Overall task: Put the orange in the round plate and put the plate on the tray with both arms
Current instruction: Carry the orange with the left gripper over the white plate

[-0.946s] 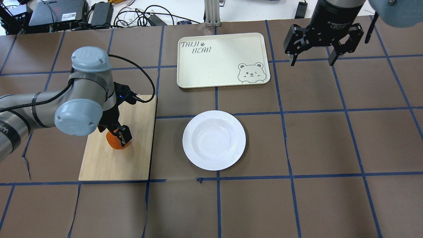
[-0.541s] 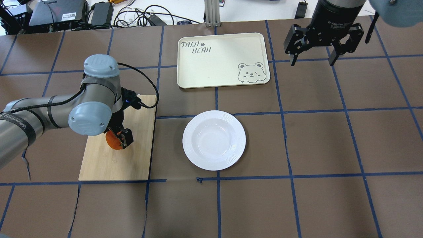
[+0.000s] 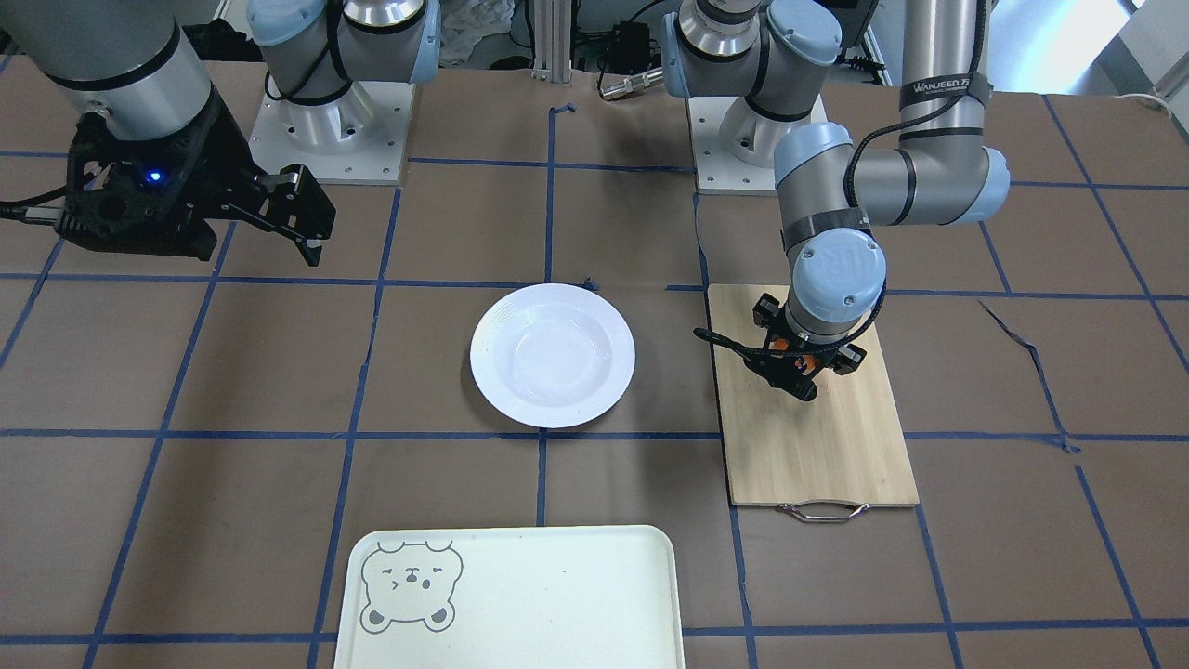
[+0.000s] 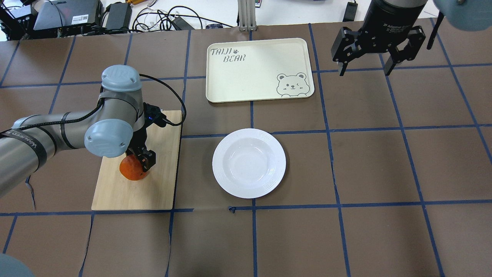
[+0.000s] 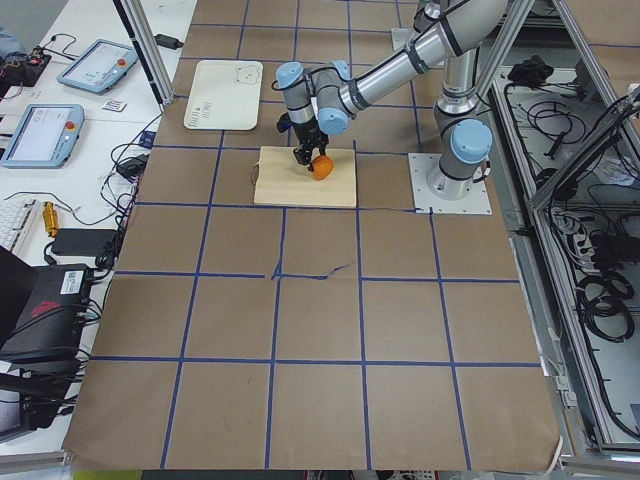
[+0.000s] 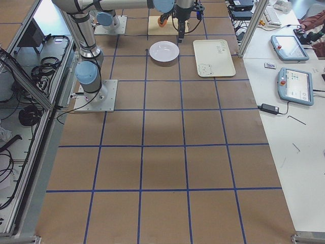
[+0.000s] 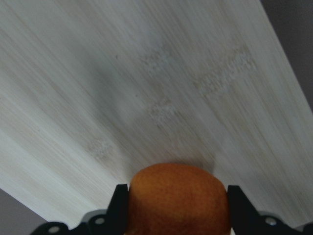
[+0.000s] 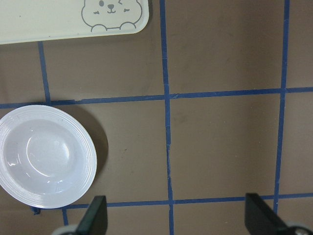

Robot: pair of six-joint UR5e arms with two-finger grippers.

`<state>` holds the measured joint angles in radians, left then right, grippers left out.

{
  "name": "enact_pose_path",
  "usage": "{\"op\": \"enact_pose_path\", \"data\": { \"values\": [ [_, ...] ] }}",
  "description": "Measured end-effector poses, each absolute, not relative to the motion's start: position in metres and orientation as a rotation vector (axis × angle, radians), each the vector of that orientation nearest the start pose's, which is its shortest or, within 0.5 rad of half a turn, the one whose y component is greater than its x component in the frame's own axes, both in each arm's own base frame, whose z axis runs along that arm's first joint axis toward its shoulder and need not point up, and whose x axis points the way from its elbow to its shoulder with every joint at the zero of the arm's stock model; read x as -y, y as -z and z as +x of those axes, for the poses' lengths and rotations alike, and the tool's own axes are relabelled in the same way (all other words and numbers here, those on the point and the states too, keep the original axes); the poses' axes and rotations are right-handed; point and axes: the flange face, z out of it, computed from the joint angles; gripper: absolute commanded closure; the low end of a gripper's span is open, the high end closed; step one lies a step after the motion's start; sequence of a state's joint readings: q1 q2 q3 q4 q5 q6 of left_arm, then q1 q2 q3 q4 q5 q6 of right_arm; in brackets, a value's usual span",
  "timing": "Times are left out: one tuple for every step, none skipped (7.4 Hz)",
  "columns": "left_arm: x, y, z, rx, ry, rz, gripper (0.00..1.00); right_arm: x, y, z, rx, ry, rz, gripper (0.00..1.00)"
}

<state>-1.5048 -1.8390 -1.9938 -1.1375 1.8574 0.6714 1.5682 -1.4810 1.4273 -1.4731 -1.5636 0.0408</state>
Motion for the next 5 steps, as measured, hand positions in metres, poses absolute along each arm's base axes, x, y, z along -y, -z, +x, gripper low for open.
{"op": "enact_pose_path", "data": {
  "values": [
    [0.495,-0.211,-0.074,-2.791,-0.480,0.907,0.88,0.525,-0.503,0.133,-3.134,-0.071,0.068,0.00],
    [0.500,-0.223,-0.080,-2.846,-0.445,0.853,0.88,0.526,-0.501,0.134,-3.134,-0.074,0.071,0.00],
    [0.504,-0.237,-0.092,-2.933,-0.437,0.739,0.88,0.528,-0.500,0.134,-3.133,-0.072,0.075,0.00],
    [0.505,-0.250,-0.119,-3.038,-0.444,0.576,0.88,0.528,-0.502,0.135,-3.130,-0.058,0.077,0.00],
    [0.502,-0.258,-0.164,-3.133,-0.461,0.410,0.87,0.527,-0.506,0.135,-3.126,-0.043,0.080,0.00]
  ]
}}
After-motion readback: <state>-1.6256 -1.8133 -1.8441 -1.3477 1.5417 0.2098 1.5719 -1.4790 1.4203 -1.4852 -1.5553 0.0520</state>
